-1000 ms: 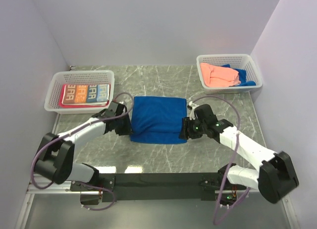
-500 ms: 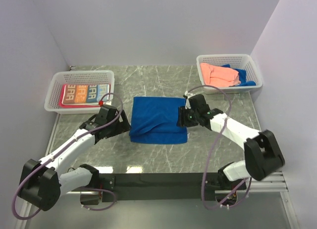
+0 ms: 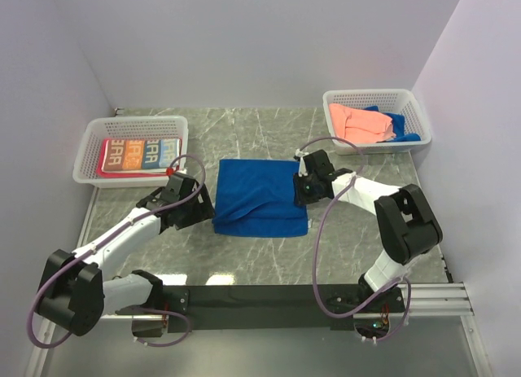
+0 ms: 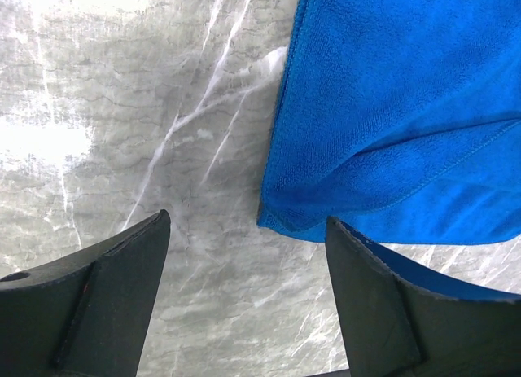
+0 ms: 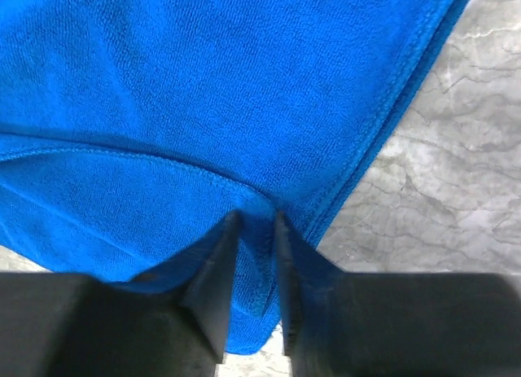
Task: Fold and stack the towels
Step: Fold the towel
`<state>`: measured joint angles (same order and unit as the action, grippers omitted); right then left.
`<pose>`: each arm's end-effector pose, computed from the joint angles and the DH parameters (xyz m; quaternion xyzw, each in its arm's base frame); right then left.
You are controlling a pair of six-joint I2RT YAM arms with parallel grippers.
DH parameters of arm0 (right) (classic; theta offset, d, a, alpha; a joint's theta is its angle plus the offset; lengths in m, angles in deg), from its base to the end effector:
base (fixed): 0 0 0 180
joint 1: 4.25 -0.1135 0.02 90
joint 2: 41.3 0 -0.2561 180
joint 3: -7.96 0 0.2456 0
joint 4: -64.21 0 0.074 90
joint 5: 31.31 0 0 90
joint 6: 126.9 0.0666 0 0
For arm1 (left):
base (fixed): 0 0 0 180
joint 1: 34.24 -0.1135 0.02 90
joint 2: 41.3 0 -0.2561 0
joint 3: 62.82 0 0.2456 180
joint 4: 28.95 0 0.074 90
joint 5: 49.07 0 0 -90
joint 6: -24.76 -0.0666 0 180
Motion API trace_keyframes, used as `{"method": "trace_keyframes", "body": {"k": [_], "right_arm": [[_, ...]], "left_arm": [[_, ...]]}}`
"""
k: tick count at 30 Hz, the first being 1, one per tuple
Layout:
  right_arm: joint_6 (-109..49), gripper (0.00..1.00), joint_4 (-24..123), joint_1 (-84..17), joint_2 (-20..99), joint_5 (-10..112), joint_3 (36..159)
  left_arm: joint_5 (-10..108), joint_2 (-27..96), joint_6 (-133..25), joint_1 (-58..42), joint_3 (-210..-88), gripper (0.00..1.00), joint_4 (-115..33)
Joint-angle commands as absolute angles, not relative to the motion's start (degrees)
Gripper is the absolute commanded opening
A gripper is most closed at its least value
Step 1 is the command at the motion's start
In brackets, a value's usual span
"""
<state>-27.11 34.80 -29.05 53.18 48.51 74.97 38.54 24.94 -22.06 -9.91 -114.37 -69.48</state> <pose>0.2984 0.1509 0.1386 -0.1498 0.9433 0.1656 0.2458 0.2149 -0.0941 0.1702 -0.1624 0.9402 -0.1495 0.2595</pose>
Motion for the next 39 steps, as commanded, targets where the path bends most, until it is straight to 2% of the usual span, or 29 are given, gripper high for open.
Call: {"method": "trace_keyframes", "body": {"k": [1,4,16,23,24,28,32,33,36,39], "right_arm": [[-29.2,0.23,36.1,-28.8,53.3,47.2,77.7],[-29.8,0.09,35.2,-28.8,52.0,47.0,77.4],[-25.5,0.10,31.6,-30.8,32.6,40.4,64.0],[-9.9,0.20,32.1,-30.9,22.9,39.0,51.7],[-8.5,0.23,32.2,-30.8,21.6,39.5,50.5],[-2.8,0.27,33.0,-30.7,15.0,43.9,45.9],[0.7,0.30,36.0,-30.6,11.4,48.0,43.9],[1.2,0.36,36.8,-30.3,10.7,49.3,43.7],[1.8,0.42,38.7,-30.2,10.9,48.5,44.2],[3.0,0.42,40.3,-30.2,12.4,48.4,45.0]], "left_arm": [[39.3,25.3,-21.7,-10.0,-116.1,0.81,-67.7],[39.5,25.5,-21.7,-10.0,-116.2,0.81,-67.5],[39.5,25.0,-20.9,-10.1,-115.5,0.80,-67.5],[40.4,23.2,-19.6,-10.0,-113.8,0.80,-67.8],[40.5,23.0,-19.4,-10.1,-113.6,0.80,-68.0],[40.5,21.9,-18.9,-10.1,-112.3,0.79,-68.4],[40.5,21.3,-18.3,-10.1,-111.7,0.76,-68.1],[41.3,21.3,-18.1,-10.0,-111.6,0.76,-68.0],[42.3,21.5,-17.9,-10.0,-111.5,0.73,-67.5],[43.6,22.2,-17.5,-10.0,-111.5,0.68,-66.6]]}}
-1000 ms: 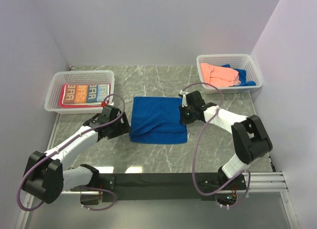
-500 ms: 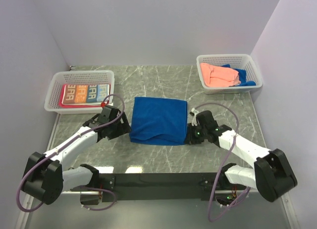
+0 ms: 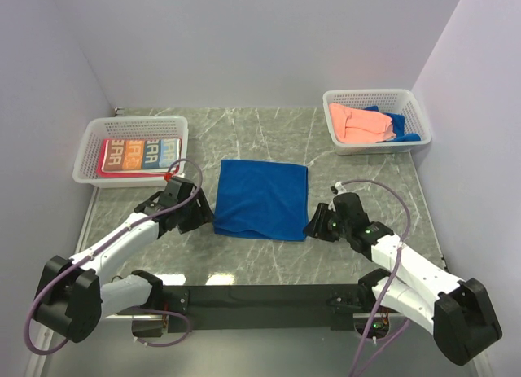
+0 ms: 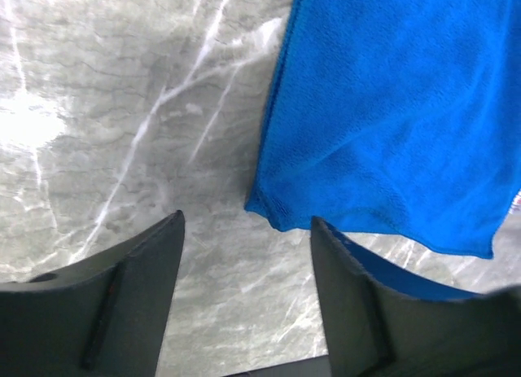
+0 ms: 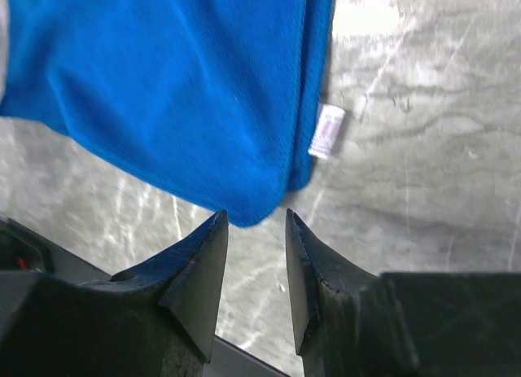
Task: Fold and stack the towels
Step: Fold the towel
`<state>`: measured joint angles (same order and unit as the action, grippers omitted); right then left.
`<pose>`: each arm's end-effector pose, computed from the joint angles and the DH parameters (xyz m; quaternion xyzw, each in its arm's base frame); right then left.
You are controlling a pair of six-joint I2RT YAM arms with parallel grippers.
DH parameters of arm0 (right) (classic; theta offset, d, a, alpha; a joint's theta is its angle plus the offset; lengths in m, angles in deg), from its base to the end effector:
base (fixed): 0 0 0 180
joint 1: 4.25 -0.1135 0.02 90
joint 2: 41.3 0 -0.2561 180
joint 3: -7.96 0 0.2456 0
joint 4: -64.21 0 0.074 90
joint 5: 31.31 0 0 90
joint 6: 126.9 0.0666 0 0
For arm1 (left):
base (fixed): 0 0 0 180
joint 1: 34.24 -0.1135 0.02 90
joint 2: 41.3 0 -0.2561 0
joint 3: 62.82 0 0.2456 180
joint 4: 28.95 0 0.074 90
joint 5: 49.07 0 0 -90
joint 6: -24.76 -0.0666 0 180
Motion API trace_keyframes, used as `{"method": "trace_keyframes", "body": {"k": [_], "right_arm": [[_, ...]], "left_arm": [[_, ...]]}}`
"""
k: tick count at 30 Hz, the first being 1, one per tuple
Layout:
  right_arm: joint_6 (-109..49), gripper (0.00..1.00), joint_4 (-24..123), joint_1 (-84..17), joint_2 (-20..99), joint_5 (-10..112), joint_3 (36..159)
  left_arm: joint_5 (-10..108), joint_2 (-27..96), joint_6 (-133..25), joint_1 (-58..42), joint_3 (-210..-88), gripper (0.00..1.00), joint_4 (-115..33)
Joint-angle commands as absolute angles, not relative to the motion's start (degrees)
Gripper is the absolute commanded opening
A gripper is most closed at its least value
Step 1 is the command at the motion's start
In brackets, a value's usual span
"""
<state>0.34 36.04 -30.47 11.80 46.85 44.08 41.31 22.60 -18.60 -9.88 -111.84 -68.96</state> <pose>0.1727 0.1003 0.1479 0.0491 0.9190 0.2806 0.2726 0.2053 -0.0934 0.1654 -0.1832 0.9357 -0.1777 0.2437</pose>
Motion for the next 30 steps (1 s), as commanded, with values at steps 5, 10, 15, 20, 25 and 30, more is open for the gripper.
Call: {"method": "trace_keyframes", "body": {"k": [5,10,15,20,25,30], "right_arm": [[8.5,0.42,42.8,-30.2,14.8,45.3,43.5],[14.0,0.52,43.8,-30.3,11.7,45.0,38.6],[15.9,0.61,42.9,-30.2,11.0,45.8,37.6],[18.9,0.59,48.4,-30.3,13.6,43.6,36.3],[20.2,0.54,50.0,-30.4,16.0,42.3,36.1],[20.8,0.50,51.4,-30.4,16.1,41.6,35.6]], "left_arm": [[45.9,24.0,-16.7,-9.9,-112.3,0.57,-64.9],[47.1,25.4,-16.1,-9.9,-112.6,0.57,-63.9],[47.7,26.6,-15.6,-9.7,-112.3,0.58,-62.9],[48.3,27.5,-15.0,-9.5,-111.8,0.58,-61.6],[47.9,28.0,-14.7,-9.4,-111.8,0.58,-61.5],[48.1,28.7,-14.3,-9.3,-111.7,0.58,-60.6]]}}
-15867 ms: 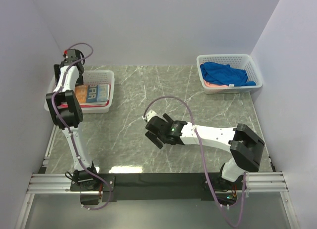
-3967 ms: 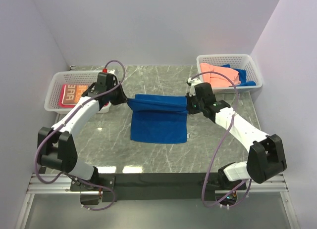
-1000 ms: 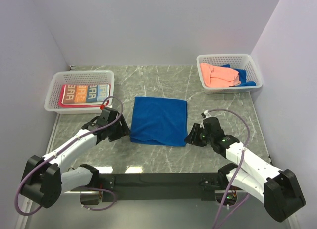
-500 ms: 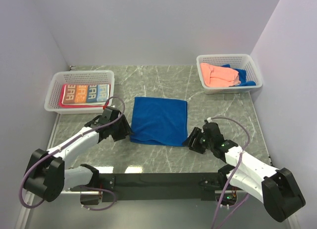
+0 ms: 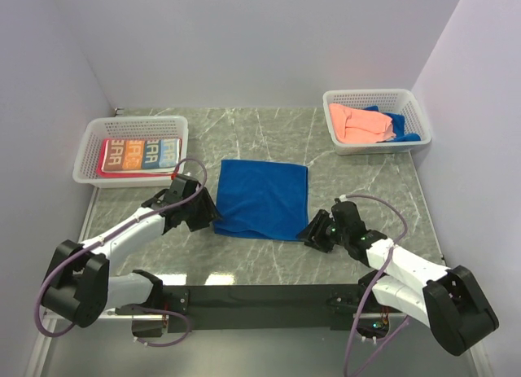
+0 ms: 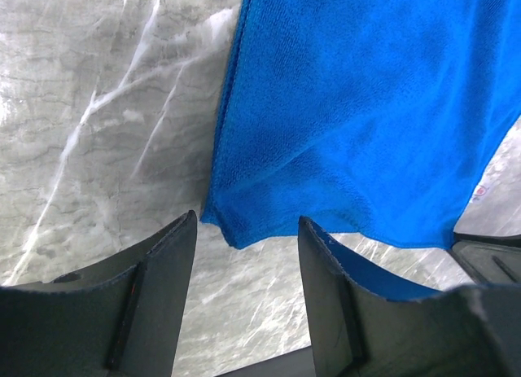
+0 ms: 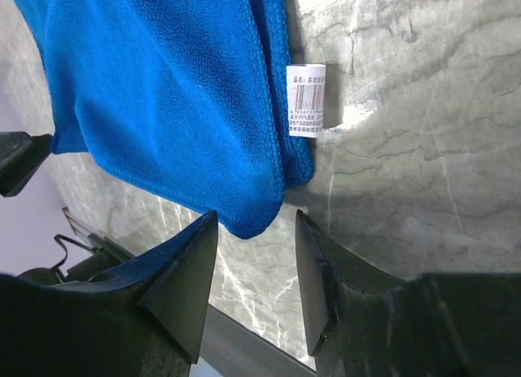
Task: Fold and stack the towels
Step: Fold the towel
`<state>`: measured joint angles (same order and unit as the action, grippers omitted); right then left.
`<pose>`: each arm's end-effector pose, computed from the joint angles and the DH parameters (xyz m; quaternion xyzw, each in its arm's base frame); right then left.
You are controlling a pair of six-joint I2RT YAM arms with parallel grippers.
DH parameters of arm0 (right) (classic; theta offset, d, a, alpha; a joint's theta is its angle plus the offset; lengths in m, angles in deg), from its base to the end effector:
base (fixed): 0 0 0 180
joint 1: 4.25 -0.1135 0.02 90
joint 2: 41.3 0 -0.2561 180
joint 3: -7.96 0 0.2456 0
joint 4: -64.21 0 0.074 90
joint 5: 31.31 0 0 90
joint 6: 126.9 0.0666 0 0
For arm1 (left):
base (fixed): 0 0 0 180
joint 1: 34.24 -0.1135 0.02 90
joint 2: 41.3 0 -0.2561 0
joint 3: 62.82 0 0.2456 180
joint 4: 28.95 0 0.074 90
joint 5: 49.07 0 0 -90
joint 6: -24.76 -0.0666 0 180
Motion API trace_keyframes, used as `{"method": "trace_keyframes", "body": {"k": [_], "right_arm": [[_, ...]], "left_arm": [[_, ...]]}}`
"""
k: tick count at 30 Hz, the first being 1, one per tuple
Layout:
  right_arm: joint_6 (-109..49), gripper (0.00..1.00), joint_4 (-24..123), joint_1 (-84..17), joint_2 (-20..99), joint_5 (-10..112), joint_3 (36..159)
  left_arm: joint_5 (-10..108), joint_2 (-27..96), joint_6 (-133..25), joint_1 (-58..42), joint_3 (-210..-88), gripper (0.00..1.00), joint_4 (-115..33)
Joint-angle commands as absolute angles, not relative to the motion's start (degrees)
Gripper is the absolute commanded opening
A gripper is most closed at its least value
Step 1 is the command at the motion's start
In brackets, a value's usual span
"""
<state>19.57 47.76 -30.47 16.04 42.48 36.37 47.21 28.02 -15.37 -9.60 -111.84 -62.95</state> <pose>0.1655 0.1022 0.1121 0.1873 0.8981 0.3462 0.1960 0.2167 -0.1074 0.1540 -0.1912 0.9312 -0.2268 0.2120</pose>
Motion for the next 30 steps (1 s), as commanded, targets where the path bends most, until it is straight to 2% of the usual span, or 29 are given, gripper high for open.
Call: {"method": "trace_keyframes", "body": {"k": [1,10,14,16,17,19,20,22,30], "right_arm": [[20.8,0.50,51.6,-30.4,16.6,41.4,35.5],[22.1,0.47,55.0,-30.4,19.7,40.8,35.2],[22.2,0.38,55.0,-30.5,19.3,41.5,35.1],[22.2,0.29,54.7,-30.4,19.1,41.5,35.0],[22.1,0.22,54.7,-30.5,18.9,41.6,35.0],[22.2,0.15,54.4,-30.5,18.6,41.8,34.9],[22.2,0.07,54.3,-30.5,18.3,41.8,35.0],[22.1,0.01,54.1,-30.4,18.0,41.9,35.0],[21.6,0.00,54.2,-30.4,17.9,41.9,34.9]], "left_arm": [[48.3,29.0,-14.2,-9.3,-111.7,0.58,-60.5],[47.8,29.5,-13.7,-9.0,-111.6,0.58,-60.1],[47.7,29.4,-13.2,-8.9,-111.4,0.58,-60.0],[47.6,29.5,-13.1,-8.8,-111.2,0.58,-59.9],[47.8,29.5,-13.0,-8.8,-111.2,0.58,-59.8],[47.7,29.5,-12.8,-8.8,-111.2,0.57,-59.8],[47.7,29.5,-12.6,-8.8,-111.2,0.57,-59.7],[47.4,29.4,-12.3,-8.6,-110.8,0.57,-59.6],[47.4,30.6,-11.2,-8.4,-110.3,0.54,-58.7]]}}
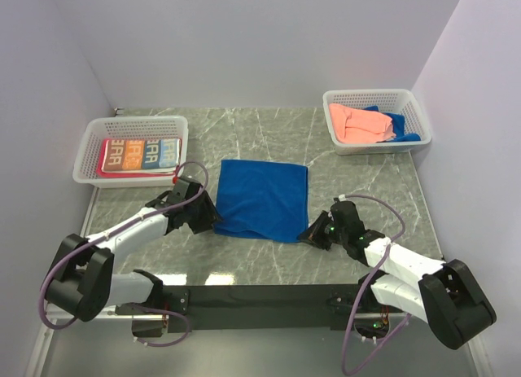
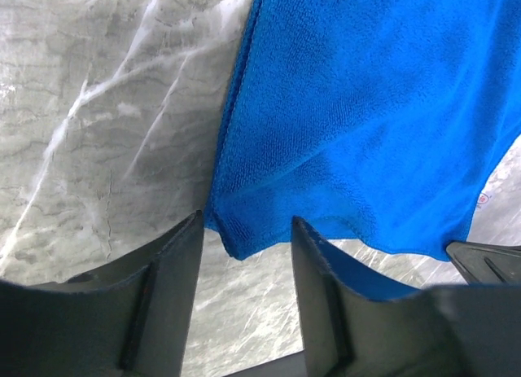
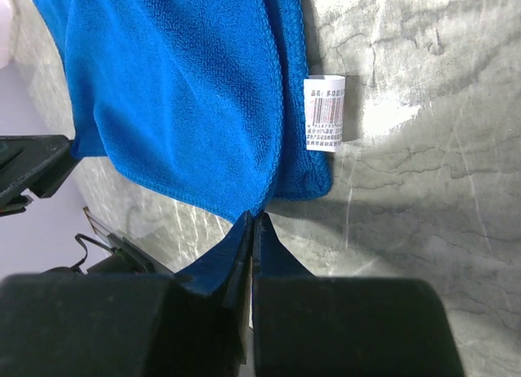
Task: Fold and stack the towels
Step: Fold the towel
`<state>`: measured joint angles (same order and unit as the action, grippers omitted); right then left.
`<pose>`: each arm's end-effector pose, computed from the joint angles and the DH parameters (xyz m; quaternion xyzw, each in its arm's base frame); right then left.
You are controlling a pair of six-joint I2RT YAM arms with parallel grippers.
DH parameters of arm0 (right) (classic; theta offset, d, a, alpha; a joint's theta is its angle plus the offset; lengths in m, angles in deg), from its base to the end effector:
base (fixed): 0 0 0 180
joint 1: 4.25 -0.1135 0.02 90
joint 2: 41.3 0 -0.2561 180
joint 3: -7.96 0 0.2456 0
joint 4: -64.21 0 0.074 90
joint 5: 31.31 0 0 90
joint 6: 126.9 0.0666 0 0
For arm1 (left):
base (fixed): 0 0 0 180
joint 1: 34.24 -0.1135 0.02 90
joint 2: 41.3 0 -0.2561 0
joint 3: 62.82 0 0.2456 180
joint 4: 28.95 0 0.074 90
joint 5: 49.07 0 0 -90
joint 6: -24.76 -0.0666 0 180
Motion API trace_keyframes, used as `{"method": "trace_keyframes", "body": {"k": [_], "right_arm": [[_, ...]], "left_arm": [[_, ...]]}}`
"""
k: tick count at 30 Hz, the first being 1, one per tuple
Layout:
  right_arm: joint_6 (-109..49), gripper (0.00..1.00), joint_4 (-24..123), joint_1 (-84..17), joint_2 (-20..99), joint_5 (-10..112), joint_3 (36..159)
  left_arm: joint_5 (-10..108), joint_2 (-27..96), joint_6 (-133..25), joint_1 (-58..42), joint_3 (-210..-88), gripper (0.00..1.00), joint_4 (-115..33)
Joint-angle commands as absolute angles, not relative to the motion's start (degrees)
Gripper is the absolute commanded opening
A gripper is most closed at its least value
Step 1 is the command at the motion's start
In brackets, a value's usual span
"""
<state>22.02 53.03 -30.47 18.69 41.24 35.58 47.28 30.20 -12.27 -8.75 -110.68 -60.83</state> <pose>0.1697 0.1059 0.1090 0.1983 0.8884 0.3663 0.1928 0.2163 -0.1113 0.1423 -0.2106 0.9302 -0.2281 0.1958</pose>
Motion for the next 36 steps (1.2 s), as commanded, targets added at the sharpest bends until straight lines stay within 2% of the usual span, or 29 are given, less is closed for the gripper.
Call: {"method": "trace_keyframes", "body": {"k": [1,11,16,21,26,33,36], "right_arm": [[21.5,0.00,54.3,-30.4,18.1,41.8,34.9],[20.9,0.00,53.9,-30.5,17.9,42.0,35.1],[19.5,0.00,51.8,-30.4,16.0,43.3,36.5],[16.5,0.00,46.8,-30.3,11.8,45.6,40.6],[12.1,0.00,43.0,-27.8,12.3,47.1,50.4],[6.6,0.00,44.9,-20.0,26.9,43.5,67.4],[2.9,0.00,44.5,-17.4,34.3,42.7,79.8]], "left_arm": [[47.3,30.7,-11.1,-8.3,-110.2,0.52,-58.3],[47.2,32.0,-10.8,-8.1,-110.7,0.27,-57.9],[45.9,31.0,-11.3,-8.1,-112.0,0.02,-60.3],[43.3,27.3,-12.0,-8.2,-116.8,0.01,-63.8],[41.4,28.3,-14.6,-9.9,-125.4,0.01,-66.3],[45.0,41.9,-18.6,-16.0,-146.5,0.01,-65.3],[46.0,49.1,-20.3,-17.9,-157.4,0.01,-64.9]]}}
